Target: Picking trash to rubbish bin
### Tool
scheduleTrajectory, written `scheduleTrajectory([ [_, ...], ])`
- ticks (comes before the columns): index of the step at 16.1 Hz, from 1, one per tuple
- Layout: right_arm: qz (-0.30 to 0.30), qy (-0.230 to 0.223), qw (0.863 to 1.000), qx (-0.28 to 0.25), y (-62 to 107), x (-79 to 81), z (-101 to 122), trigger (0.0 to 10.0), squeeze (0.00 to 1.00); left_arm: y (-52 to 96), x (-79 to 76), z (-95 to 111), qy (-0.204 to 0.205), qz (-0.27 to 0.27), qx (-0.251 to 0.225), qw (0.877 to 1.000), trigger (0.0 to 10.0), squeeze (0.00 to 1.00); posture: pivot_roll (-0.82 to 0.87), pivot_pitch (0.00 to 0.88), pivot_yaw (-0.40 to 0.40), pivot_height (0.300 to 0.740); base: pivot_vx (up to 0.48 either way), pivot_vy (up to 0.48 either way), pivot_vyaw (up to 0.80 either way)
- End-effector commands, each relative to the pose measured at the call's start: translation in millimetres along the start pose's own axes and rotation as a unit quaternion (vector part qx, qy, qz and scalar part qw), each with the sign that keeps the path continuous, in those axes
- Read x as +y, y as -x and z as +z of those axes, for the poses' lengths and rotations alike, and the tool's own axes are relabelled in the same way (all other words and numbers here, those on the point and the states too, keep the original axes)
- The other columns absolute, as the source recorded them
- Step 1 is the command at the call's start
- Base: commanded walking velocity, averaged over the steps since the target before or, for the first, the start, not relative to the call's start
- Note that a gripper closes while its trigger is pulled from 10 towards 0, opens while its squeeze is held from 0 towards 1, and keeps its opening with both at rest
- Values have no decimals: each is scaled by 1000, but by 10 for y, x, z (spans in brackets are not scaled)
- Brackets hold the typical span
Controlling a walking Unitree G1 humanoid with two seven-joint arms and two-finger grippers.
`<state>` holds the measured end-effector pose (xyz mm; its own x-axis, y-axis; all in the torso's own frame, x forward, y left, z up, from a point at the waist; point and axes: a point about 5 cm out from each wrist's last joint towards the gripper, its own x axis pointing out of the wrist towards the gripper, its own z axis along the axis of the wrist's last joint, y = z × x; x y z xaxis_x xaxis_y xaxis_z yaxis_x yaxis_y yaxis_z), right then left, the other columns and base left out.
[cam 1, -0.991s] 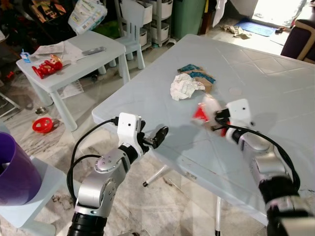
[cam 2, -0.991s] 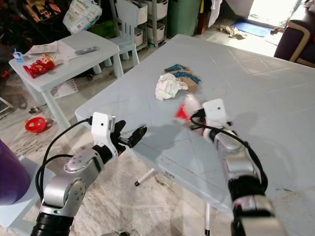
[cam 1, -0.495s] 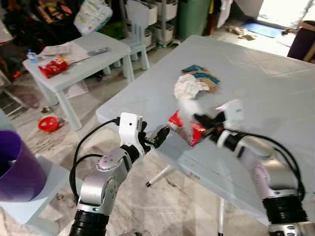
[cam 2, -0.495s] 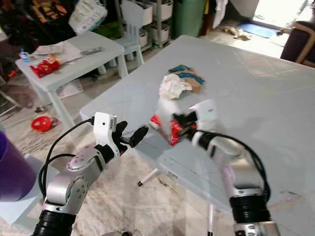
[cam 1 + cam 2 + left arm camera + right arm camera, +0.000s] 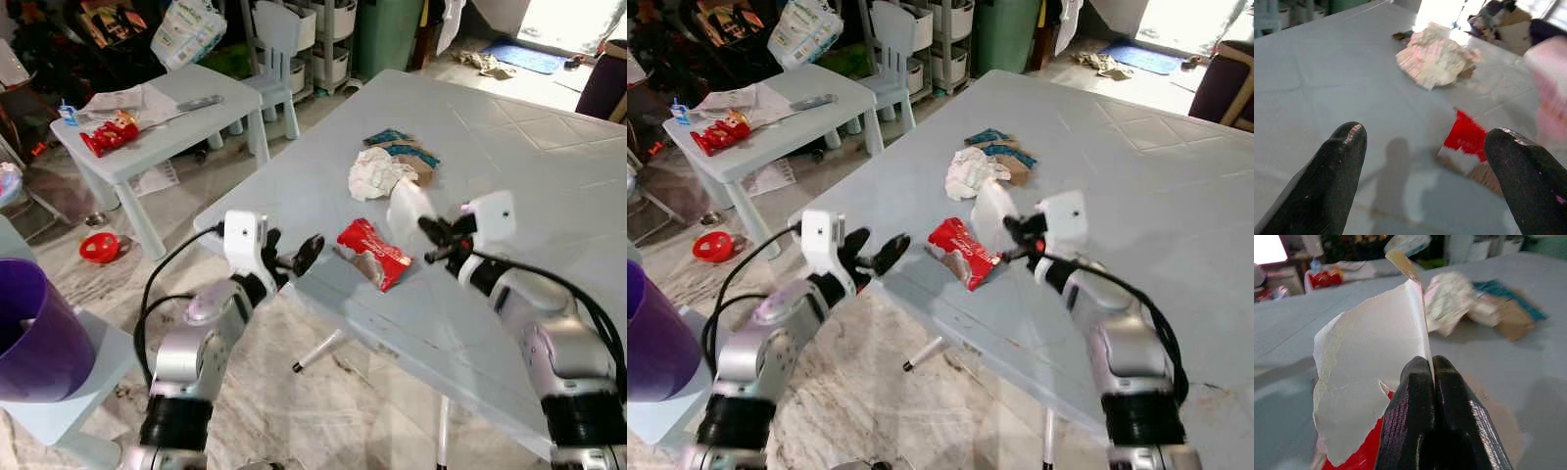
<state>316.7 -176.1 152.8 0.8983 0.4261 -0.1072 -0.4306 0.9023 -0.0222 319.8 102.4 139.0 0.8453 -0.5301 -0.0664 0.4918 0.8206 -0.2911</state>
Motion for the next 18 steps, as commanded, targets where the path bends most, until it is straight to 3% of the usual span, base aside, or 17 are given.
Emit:
scheduleTrajectory([
  [1,21,19,999,31,33,74,-57,0,0,-73,-28,21,-6,-23,0,1000,10000,0,-52,46,31,740,0,0,0],
  [5,17,24,998,57,96,83,-67,0,0,-220,-71,-14,10,-45,10,999,10000,0,-74,51,43,740,0,0,0],
  [6,12,24,996,81,148,55,-127,0,0,-284,-67,-115,20,-58,34,998,10000,0,-104,57,51,740,0,0,0],
  [9,7,39,993,114,250,28,-178,0,0,-313,-3,-164,30,-54,45,997,10000,0,-113,62,54,740,0,0,0],
  [13,17,49,985,165,425,-51,-207,0,0,-343,92,-136,30,-48,30,998,10000,0,-123,68,59,740,0,0,0],
  [14,29,55,980,190,479,-39,-282,0,0,-381,106,-64,27,-46,-1,999,10000,0,-136,69,65,740,0,0,0],
  [18,36,51,980,189,403,76,-280,0,0,-498,38,-53,31,-49,-10,998,10000,0,-136,70,61,740,0,0,0],
])
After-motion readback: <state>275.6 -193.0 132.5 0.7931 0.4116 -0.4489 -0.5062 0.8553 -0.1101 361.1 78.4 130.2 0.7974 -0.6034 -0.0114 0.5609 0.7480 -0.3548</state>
